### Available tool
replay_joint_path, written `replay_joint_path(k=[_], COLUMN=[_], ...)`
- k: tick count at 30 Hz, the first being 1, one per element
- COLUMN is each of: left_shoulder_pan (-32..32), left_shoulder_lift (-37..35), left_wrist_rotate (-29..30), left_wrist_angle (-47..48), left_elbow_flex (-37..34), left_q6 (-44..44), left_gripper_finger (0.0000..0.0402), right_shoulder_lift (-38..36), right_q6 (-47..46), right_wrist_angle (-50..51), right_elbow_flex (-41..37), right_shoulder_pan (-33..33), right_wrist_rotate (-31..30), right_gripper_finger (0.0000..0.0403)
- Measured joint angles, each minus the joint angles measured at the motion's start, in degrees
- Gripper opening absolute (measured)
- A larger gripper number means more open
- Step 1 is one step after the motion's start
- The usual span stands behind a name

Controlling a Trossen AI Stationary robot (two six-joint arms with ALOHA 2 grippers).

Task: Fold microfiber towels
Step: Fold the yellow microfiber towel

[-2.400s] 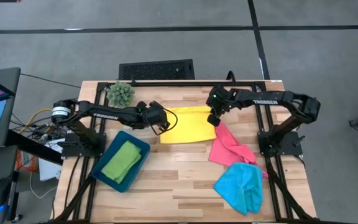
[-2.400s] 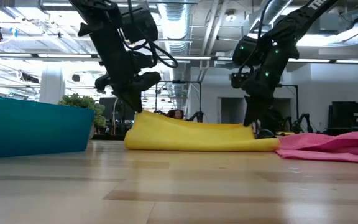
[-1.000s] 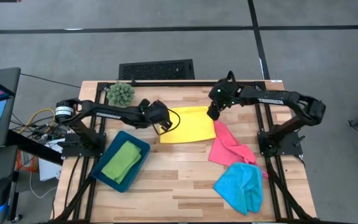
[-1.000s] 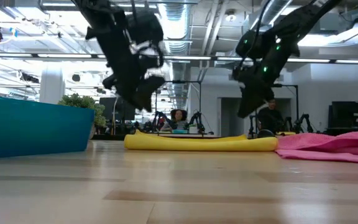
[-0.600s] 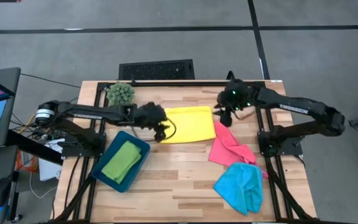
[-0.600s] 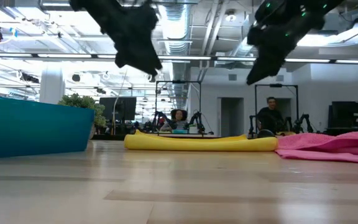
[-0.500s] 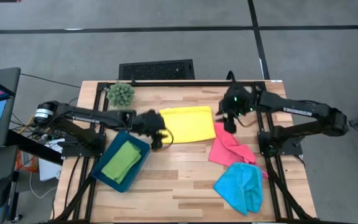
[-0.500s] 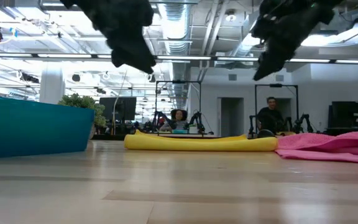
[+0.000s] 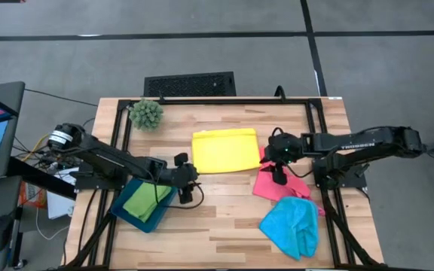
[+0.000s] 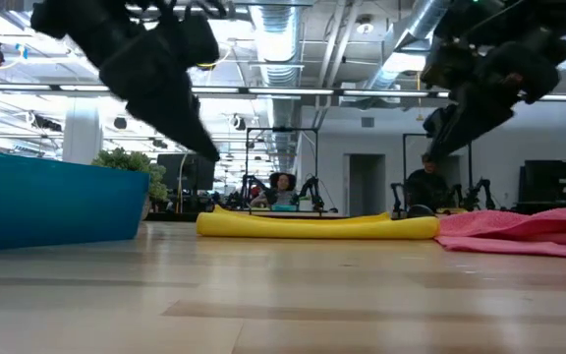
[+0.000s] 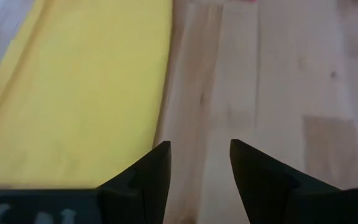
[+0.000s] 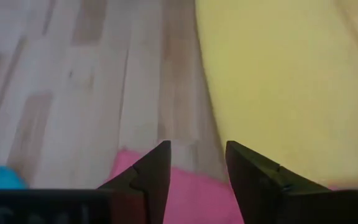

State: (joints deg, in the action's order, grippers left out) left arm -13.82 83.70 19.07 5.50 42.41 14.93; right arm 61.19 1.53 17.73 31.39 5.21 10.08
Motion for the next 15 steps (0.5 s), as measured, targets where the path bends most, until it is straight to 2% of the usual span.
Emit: replay_joint_path(k=[4,8,15], left_shoulder_pan=[0.0,0.2,0.2], left_shoulder_lift=[2.2,6.0,11.0], left_wrist_rotate=[2.4,2.9,3.7], left_wrist_angle=[-0.7,-3.7,-6.0], left_elbow_flex=[-0.9,-0.8,-0.7], left_q6=[0.2,-0.2,0.8], left_gripper_finger=[0.0158,0.0158,0.0158], right_shoulder_lift=[0.1,1.8,9.3], right_q6=[2.6,4.4,7.0], right_wrist_angle=[-0.3,-0.5,-5.0], right_elbow_flex=[-0.8,-0.9,-0.8], right_shoulder_pan=[0.1,0.0,-1.4], right_wrist_rotate=[-3.0,-3.0,-2.9], right_gripper_finger=[0.0185,0.0184,0.0183])
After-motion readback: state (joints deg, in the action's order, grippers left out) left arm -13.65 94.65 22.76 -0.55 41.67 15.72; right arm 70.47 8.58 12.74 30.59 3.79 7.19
